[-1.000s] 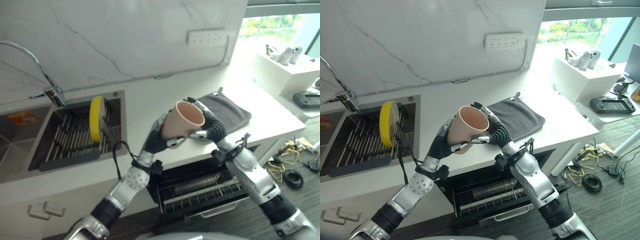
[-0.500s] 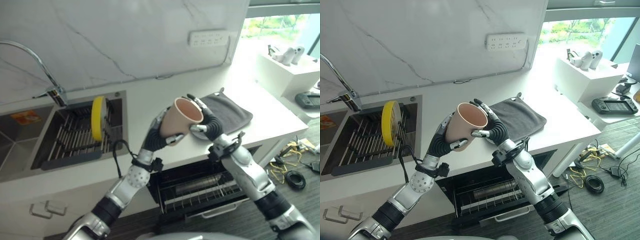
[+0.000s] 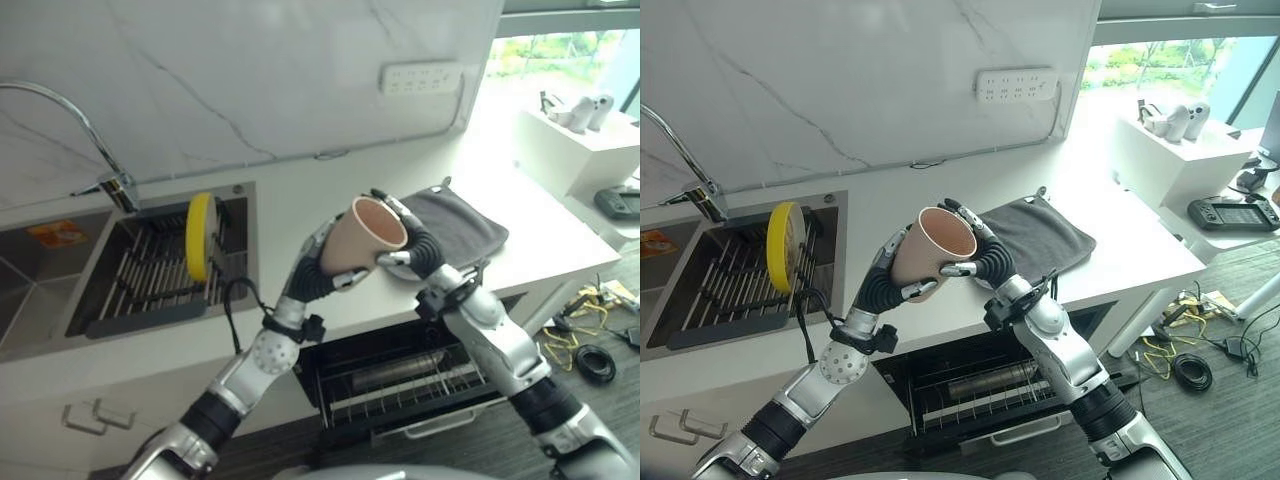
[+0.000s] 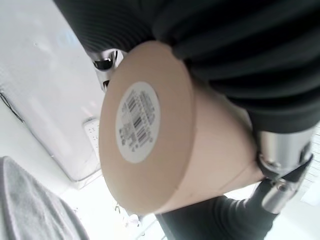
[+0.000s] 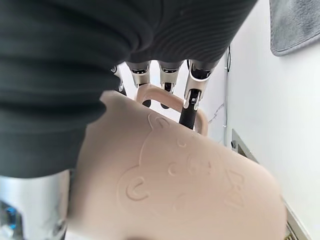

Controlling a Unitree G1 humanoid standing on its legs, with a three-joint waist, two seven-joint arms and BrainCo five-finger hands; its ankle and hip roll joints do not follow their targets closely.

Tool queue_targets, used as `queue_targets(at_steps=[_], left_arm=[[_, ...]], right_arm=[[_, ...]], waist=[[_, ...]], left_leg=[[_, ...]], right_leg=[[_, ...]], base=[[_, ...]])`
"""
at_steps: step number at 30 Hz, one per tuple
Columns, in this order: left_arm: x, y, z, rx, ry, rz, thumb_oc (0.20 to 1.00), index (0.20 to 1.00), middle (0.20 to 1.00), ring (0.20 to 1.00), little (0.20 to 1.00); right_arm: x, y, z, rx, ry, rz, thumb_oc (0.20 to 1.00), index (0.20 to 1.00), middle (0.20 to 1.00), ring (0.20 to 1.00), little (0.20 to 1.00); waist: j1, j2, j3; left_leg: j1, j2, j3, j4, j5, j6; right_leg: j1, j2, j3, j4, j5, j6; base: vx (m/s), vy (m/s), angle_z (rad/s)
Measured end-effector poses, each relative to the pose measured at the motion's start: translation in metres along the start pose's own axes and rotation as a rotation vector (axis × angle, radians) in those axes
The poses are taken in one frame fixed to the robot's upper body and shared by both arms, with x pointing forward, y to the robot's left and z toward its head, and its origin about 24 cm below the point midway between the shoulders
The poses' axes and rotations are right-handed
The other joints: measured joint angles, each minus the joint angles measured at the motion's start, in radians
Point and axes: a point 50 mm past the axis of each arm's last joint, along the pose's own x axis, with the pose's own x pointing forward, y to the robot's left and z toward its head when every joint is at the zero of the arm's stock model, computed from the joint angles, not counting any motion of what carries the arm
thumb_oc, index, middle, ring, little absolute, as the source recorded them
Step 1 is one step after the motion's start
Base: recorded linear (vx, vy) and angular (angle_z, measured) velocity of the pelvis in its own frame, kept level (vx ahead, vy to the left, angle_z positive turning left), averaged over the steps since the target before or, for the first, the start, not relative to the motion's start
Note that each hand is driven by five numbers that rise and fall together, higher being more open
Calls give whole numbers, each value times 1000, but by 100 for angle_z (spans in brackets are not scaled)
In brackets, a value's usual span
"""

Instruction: Place the dishes in the dishwasher.

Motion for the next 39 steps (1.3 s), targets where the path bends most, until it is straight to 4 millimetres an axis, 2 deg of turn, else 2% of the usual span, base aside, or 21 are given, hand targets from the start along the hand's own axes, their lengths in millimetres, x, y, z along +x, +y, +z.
queue_targets(at_steps=[14, 15, 16, 17, 18, 35, 36, 37, 39], left_arm=[[-4, -2, -3, 57, 15, -40, 200, 200, 200, 200, 200], [-4, -2, -4, 59, 16, -41, 200, 200, 200, 200, 200], [-4, -1, -4, 63, 21, -41, 200, 200, 200, 200, 200], [-4, -1, -5, 70, 30, -39, 200, 200, 200, 200, 200], [-4, -1, -6, 72, 32, -39, 200, 200, 200, 200, 200], [-4, -3, -11, 100, 84, -90, 200, 200, 200, 200, 200], [-3, -3, -12, 107, 92, -100, 313, 313, 313, 313, 313], [0, -4, -13, 117, 100, -113, 1000, 1000, 1000, 1000, 1000], [1, -6, -15, 121, 113, -123, 1000, 1000, 1000, 1000, 1000]], right_arm=[[-1, -2, -11, -39, 63, 4, 1000, 1000, 1000, 1000, 1000], [-1, -2, -11, -44, 65, 4, 934, 934, 934, 934, 934], [-2, -2, -11, -45, 66, 6, 589, 589, 589, 589, 589], [-2, -2, -11, -49, 70, 10, 454, 454, 454, 454, 454], [-2, -2, -12, -52, 72, 10, 200, 200, 200, 200, 200], [-5, -9, -20, -106, 127, -13, 200, 200, 200, 200, 200], [-5, -10, -21, -106, 133, -21, 200, 200, 200, 200, 200], [-6, -11, -22, -107, 138, -37, 200, 200, 200, 200, 200], [-6, -11, -23, -118, 141, -41, 200, 200, 200, 200, 200]], waist=[[2, 0, 0], [2, 0, 0], [2, 0, 0], [2, 0, 0], [2, 0, 0], [4, 8, 5], [4, 10, 6], [4, 17, 10], [4, 20, 11]], left_leg=[[-1, 0, -3, 0, 0, 0], [-1, 0, -4, 0, 0, 0], [-1, 0, -4, 0, 0, 0], [0, 0, -4, 0, 0, 0], [-1, 0, -4, 0, 0, 0], [-1, 0, -4, 0, 1, -1], [-1, 0, -4, 0, 1, -1], [-1, 0, -4, 0, 1, -1], [-1, 0, -4, 0, 1, -1]], right_leg=[[1, 1, -1, 0, -2, -3], [1, 1, -1, 0, -2, -3], [1, 1, -1, 0, -3, -3], [1, 1, -1, 0, -3, -3], [1, 1, -1, 0, -3, -3], [1, 1, -1, 0, -4, -3], [1, 1, -1, 0, -4, -3], [1, 1, 0, 0, -4, -3], [1, 1, 0, 0, -4, -3]], base=[[0, 0, 0], [0, 0, 0], [0, 0, 0], [0, 0, 0], [0, 0, 0], [0, 0, 0], [0, 0, 0], [0, 0, 0], [0, 0, 0]])
